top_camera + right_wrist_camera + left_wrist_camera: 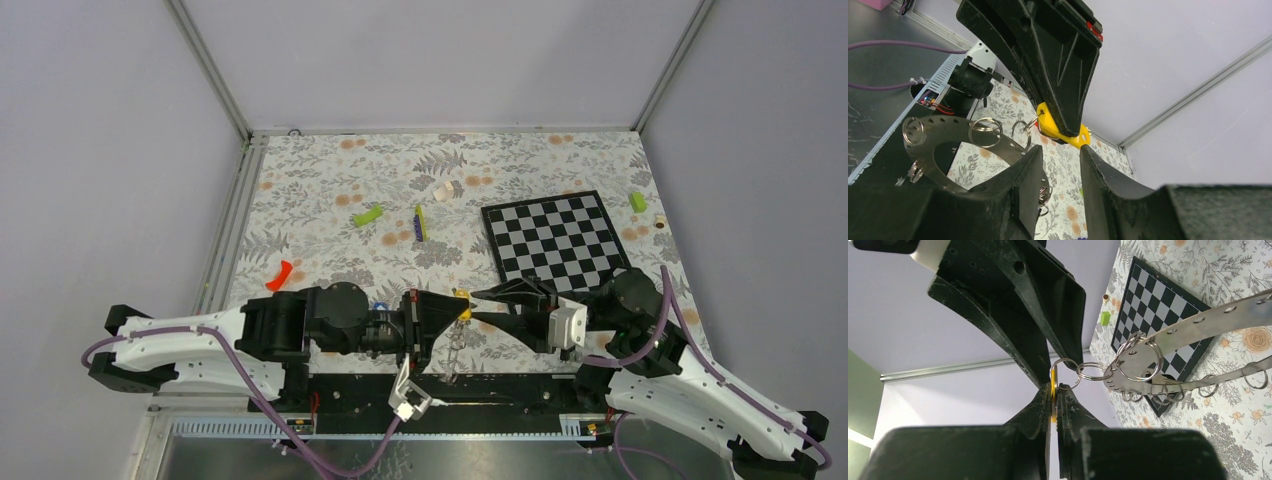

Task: Remove the keys from the keyring

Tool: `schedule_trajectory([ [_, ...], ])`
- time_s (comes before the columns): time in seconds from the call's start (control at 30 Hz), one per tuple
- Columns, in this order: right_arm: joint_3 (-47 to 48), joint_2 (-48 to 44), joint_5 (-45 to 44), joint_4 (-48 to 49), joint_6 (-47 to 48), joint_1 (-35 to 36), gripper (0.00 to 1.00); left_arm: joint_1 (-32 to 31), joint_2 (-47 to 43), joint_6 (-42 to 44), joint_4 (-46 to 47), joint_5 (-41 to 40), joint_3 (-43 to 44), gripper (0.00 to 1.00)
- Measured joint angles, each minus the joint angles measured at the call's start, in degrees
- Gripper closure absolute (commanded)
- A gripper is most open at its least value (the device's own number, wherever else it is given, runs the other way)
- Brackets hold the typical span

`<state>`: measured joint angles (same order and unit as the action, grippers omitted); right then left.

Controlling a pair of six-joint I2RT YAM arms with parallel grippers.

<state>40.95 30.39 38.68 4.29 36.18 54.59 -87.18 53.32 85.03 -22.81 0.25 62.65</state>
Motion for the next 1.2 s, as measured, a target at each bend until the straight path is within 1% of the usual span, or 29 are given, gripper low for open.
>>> schedule_trajectory([
  [0.2,0.0,0.68,0.22,1.25,0.42,0.0,0.65,0.0,-0.35,-1.01,0.59,0.59,0.0,1.0],
  [0.5,0.0,0.39,2.99,4.02,0.39,-0.02,0.69,-0.02,-0.33,-2.1,1.99,0.63,0.0,1.0],
  [0.83,-0.11,-0.04,7.02,6.78,-0.52,0.0,0.69,-0.02,0.44,-4.04,4.02,0.44,0.0,1.0],
  [1.2,-0.11,0.09,7.5,6.75,-0.22,0.0,0.7,-0.02,1.38,-5.4,4.5,0.42,0.0,1.0],
])
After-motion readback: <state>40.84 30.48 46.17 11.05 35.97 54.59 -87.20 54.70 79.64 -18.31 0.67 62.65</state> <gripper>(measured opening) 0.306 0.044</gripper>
